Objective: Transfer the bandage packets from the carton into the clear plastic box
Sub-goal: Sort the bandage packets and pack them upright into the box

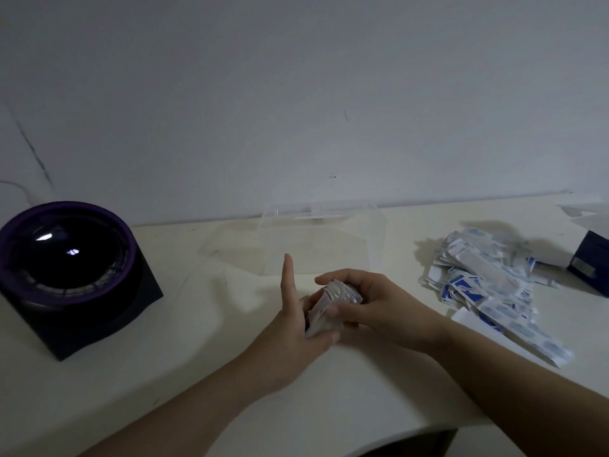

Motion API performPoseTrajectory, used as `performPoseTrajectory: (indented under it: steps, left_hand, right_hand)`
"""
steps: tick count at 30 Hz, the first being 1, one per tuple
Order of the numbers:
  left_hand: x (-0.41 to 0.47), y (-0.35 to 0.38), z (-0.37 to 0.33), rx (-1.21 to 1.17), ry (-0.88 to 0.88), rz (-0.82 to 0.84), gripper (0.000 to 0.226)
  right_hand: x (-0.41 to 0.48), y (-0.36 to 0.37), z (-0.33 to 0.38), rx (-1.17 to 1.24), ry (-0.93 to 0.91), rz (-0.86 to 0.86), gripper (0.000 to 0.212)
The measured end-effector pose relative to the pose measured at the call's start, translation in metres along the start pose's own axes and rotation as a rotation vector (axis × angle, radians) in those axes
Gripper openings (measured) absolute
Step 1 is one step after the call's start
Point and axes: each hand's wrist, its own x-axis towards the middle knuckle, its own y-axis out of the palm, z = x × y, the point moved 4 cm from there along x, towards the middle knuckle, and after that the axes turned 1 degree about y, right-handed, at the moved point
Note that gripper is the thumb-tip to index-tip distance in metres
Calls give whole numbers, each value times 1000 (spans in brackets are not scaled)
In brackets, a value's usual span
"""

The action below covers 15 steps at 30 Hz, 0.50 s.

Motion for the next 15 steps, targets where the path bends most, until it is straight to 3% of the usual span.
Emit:
performPoseTrajectory:
  steps: [5, 11, 15]
  left_hand:
    - [-2, 2, 0, 194, 86, -101, 119]
    - [-2, 4, -1, 219, 93, -91, 118]
    - [-3, 1, -6, 64, 0, -28, 109]
  right_hand:
    - [-2, -2, -5, 76, 40, 88, 54]
    - [-3, 1, 2, -58, 9, 30, 33]
    - [-2, -2, 9, -121, 33, -34, 23]
